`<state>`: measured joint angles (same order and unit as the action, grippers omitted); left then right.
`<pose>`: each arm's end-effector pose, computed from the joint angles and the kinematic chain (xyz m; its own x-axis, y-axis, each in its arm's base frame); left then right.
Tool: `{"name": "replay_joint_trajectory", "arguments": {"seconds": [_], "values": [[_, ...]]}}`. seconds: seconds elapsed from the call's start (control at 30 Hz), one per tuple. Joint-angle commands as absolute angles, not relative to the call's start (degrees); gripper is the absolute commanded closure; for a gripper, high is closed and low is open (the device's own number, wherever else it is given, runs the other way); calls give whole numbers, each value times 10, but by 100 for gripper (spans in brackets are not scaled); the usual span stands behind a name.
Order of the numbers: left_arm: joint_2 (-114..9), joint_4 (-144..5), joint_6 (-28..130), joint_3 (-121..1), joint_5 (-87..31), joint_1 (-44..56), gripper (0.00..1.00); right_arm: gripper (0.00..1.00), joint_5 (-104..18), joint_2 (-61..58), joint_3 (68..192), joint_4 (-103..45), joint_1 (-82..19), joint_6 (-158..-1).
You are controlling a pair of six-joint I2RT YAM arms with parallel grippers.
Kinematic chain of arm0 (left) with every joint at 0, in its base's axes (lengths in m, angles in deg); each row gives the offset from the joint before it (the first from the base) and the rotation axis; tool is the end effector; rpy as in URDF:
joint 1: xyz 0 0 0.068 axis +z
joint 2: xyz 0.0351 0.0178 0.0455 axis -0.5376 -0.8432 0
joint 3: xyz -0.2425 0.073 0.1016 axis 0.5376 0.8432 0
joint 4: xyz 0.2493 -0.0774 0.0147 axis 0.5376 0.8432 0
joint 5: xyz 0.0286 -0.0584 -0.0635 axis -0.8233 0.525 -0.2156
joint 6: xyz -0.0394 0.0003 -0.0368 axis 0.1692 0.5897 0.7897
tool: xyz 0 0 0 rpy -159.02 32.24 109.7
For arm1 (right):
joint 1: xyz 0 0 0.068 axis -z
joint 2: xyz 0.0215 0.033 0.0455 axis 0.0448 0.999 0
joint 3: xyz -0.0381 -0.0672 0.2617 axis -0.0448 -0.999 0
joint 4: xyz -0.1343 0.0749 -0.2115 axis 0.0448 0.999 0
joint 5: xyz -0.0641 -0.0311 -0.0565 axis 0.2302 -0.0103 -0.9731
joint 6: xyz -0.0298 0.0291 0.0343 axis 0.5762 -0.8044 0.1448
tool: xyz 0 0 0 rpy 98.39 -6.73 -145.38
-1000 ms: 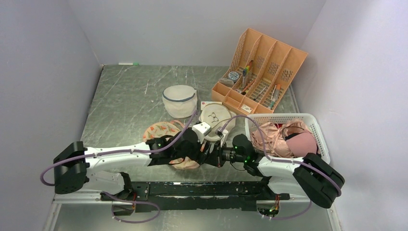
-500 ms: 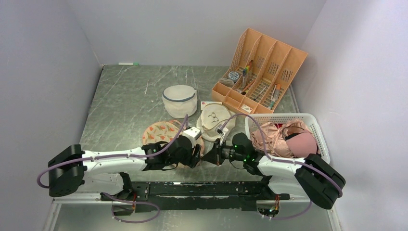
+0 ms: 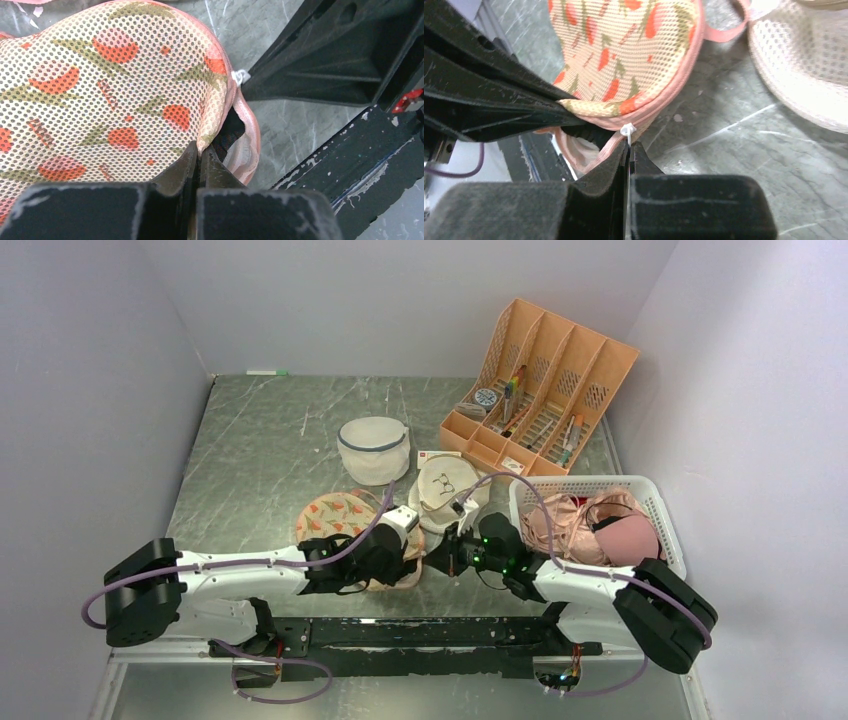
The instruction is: Unzip the laundry bag and remove the bra
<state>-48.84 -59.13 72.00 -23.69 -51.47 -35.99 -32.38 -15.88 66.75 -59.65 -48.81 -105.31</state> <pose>0.0999 -0.2280 0.1955 -0.6535 0.2595 -0.7110 0.5651 0.7922 -0.2303 0.1334 0.1559 0.1476 -0.7174 -0.0123 -0.6965 -0.5930 0.5353 0.6014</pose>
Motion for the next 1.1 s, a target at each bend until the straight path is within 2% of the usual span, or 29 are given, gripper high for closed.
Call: {"name": "replay_joint_trajectory", "arguments": {"seconds": [0.0,0.13,0.27,0.43,0.63,0.73,0.9,0.97,1.07], "values": [[-475,-565,702,-253,-535,-362,93,100,-403,-150,691,-572,-477,-1051],[-471,-568,702,-246,-532,-363,93,100,-422,-136,697,-575,-424,-1063],[-477,-569,719,-236,-528,-363,93,100,-349,-95,714,-602,-359,-1053],[-523,-527,790,-247,-579,-362,93,100,-304,-42,726,-631,-357,-1024],[-554,-502,803,-267,-598,-362,91,100,-238,-46,654,-755,-381,-1078],[-510,-459,824,-267,-640,-362,80,100,-241,-63,625,-796,-418,-1089],[-406,-470,783,-260,-609,-362,28,100,-303,-83,624,-808,-488,-1106],[-383,-481,773,-259,-591,-362,21,100,-316,-83,631,-818,-503,-1110],[-375,-501,771,-257,-569,-362,18,100,-323,-80,638,-818,-509,-1113]]}}
